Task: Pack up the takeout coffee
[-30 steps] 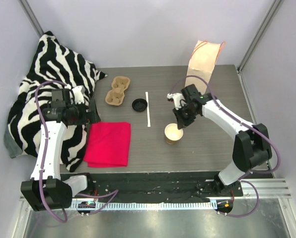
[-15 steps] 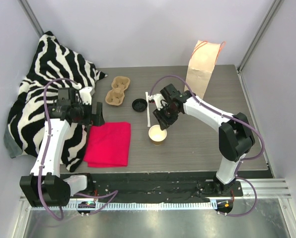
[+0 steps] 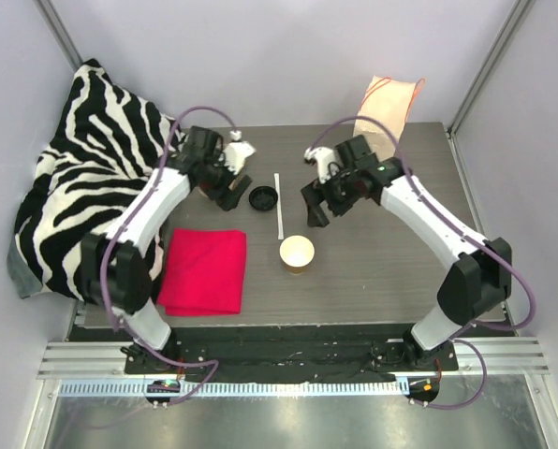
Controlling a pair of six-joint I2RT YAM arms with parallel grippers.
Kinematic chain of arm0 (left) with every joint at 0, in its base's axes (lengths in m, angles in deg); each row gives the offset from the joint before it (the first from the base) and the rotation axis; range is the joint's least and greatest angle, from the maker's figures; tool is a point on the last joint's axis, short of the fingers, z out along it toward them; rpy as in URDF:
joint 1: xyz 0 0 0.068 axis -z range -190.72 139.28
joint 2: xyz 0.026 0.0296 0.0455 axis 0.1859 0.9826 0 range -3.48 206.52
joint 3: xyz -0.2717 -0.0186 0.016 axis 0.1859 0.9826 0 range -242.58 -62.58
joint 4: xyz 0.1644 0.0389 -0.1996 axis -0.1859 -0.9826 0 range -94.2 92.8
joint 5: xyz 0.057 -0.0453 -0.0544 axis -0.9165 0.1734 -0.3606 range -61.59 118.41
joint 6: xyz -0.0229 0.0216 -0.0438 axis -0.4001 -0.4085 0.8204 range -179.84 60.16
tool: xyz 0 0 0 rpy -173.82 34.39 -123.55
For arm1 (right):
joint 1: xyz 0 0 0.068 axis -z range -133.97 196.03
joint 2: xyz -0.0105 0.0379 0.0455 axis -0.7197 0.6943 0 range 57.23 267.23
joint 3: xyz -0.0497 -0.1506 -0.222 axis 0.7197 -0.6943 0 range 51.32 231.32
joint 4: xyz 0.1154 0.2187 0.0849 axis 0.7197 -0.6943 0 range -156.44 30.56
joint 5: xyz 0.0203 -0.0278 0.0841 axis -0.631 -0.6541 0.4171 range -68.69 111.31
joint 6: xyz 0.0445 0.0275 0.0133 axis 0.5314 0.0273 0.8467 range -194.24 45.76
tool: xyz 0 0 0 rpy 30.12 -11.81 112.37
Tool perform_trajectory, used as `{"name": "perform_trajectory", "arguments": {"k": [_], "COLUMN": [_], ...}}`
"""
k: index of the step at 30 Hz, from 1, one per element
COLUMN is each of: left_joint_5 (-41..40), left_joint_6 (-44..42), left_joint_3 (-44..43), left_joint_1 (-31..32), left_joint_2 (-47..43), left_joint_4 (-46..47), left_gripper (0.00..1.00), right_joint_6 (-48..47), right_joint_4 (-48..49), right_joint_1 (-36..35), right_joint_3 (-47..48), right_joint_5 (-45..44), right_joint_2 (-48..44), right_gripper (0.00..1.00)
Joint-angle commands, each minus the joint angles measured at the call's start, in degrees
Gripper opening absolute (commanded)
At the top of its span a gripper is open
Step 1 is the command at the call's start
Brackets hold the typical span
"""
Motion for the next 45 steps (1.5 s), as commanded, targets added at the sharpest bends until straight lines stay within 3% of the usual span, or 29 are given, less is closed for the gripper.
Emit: {"name": "perform_trajectory", "arguments": {"k": [1,10,23,26,30,36,40,45], "left_joint_5": [-6.0,-7.0,-7.7,-7.7,-6.1,6.1,18.7,41.8], "left_joint_6": [-14.7,-28.1,-33.5,-33.9,-33.7,-26.3,-16.3,6.9], "left_joint_3": [-6.1,-6.0,-7.0,-7.1,-7.8,-10.3,-14.3,-17.8], "left_joint_1": [6.0,9.9,11.5,11.5,11.5,10.9,8.3,4.9], "left_joint_2": [8.0,17.3,26.8,27.9,27.2,17.3,9.0,1.1], "left_joint_4": [2.9,11.9,17.6,19.0,16.6,5.5,-0.3,-3.0], "left_gripper": [0.8,0.73,0.62,0.51,0.26,0.01,0.0,0.0], "right_joint_6": [1.9,1.5,2.3,2.5,1.6,-4.7,-8.6,-9.9], "right_joint_4": [-0.3,-0.4,-0.3,-0.4,-0.9,-0.7,-0.7,0.9], "right_joint_1": [7.2,12.6,14.6,15.1,15.5,16.9,17.0,17.2], "right_joint_3": [0.1,-4.5,-1.8,-1.2,0.7,4.3,9.5,14.2], "right_joint_5": [4.8,4.9,7.0,7.0,5.0,3.5,4.4,9.8], "right_joint_2": [-5.7,-10.6,-8.9,-9.2,-9.5,-10.8,-12.6,-16.7], "right_gripper": [0.89,0.92,0.92,0.92,0.92,0.91,0.91,0.91]}}
